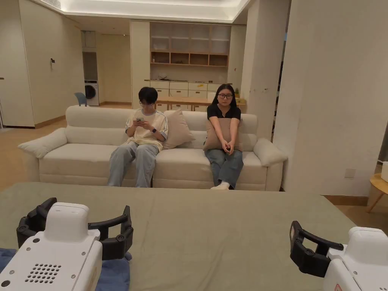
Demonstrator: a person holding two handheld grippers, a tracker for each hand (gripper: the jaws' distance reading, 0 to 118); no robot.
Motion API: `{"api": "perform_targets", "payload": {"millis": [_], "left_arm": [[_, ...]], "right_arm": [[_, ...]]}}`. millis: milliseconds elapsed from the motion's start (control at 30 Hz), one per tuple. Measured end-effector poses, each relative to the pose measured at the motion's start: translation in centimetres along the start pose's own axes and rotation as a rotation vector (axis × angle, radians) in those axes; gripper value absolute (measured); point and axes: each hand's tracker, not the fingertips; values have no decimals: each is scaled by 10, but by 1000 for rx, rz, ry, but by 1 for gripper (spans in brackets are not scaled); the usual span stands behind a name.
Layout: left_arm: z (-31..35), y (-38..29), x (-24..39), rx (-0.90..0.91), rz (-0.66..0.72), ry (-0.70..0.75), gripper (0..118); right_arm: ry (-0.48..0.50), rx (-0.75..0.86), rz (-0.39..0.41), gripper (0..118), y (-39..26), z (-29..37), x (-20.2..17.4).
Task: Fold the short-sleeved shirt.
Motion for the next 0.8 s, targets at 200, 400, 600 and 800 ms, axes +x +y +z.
{"api": "perform_targets", "payload": {"millis": [200,400,600,800], "left_arm": [[-4,-1,-5,-33,72,11,117],[-6,1,-9,-32,103,-16,117],[-6,-1,-7,-30,75,10,117],[-8,-1,-6,-38,62,-1,117]], "right_arm": [[24,-19,-9,118,-3,-2,2],[23,-15,-3,118,1,-2,-1],[39,-20,17,118,0,-4,-4],[45,-14,23,118,-1,-4,-7]]}}
